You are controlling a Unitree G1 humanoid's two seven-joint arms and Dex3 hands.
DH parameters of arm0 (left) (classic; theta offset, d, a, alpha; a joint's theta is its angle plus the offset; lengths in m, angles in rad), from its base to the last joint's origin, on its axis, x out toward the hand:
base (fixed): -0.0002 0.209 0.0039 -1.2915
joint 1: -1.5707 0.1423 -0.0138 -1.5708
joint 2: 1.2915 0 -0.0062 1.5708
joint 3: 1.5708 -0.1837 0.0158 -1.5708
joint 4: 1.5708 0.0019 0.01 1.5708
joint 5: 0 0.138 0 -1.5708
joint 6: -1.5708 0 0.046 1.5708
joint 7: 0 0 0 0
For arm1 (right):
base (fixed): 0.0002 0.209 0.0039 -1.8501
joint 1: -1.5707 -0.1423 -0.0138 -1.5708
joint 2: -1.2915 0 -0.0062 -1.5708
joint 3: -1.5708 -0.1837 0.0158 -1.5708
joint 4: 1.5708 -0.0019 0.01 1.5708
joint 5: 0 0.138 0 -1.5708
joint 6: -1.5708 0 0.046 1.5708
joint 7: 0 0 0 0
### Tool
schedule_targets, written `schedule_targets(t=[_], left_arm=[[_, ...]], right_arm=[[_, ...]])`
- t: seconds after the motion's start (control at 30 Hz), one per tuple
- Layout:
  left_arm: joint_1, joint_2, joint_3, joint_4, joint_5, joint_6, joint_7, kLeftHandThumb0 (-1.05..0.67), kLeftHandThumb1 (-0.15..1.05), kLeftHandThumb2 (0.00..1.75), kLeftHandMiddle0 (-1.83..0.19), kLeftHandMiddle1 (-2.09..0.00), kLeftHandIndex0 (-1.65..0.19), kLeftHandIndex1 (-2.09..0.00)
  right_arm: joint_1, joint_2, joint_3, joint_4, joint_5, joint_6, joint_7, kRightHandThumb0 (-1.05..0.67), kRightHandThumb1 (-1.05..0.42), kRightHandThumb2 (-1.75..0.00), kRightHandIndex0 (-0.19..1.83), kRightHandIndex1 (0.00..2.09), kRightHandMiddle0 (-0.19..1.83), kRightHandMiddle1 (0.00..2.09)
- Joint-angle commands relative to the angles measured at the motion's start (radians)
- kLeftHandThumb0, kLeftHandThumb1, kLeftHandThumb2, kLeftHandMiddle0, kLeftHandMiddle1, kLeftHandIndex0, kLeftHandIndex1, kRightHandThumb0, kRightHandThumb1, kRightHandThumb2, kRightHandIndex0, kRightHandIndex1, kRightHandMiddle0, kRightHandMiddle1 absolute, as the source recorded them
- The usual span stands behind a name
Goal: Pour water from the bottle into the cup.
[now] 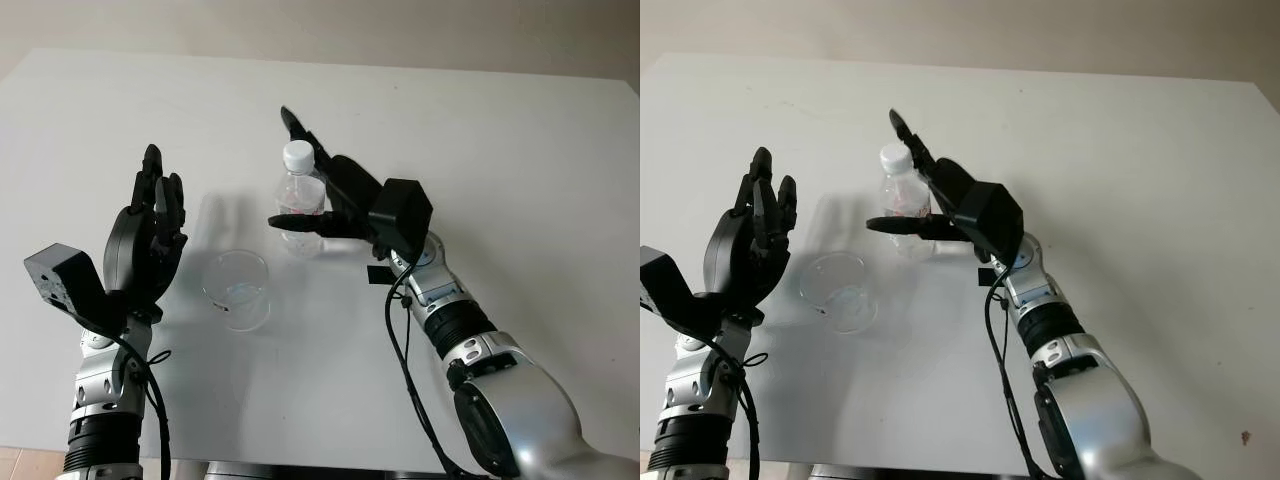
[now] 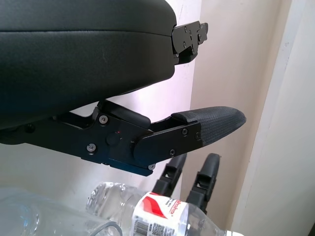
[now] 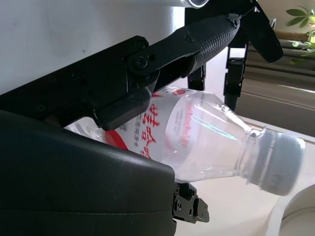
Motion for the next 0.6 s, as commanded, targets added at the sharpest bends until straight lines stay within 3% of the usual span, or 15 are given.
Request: schedule_targets(t=[0.0, 0.4, 0.57], left_arm=[[0.002, -0.001, 0.004, -0.011, -0.003, -0.005, 0.002, -0.75, 1.05, 0.67, 0.19, 0.0, 0.19, 0.0], [0.003, 0.003, -0.001, -0.012, 0.003, -0.006, 0.002, -0.75, 1.05, 0.67, 0.19, 0.0, 0.19, 0.0], [0.007, 0.001, 0.001, -0.02, 0.001, -0.003, 0.004, -0.75, 1.05, 0.66, 0.19, 0.0, 0.19, 0.0]], right_arm=[[-0.013, 0.01, -0.008, 0.02, 0.003, -0.024, -0.005, -0.98, -0.91, -0.05, -0.19, 0.0, -0.19, 0.0], [-0.007, 0.084, -0.095, 0.122, 0.095, 0.058, -0.001, -0.83, -0.88, -0.05, -0.18, 0.01, -0.18, 0.01], [-0.012, 0.104, -0.117, 0.157, 0.097, 0.062, -0.044, -0.66, -0.87, -0.05, 0.09, 0.16, 0.11, 0.18]])
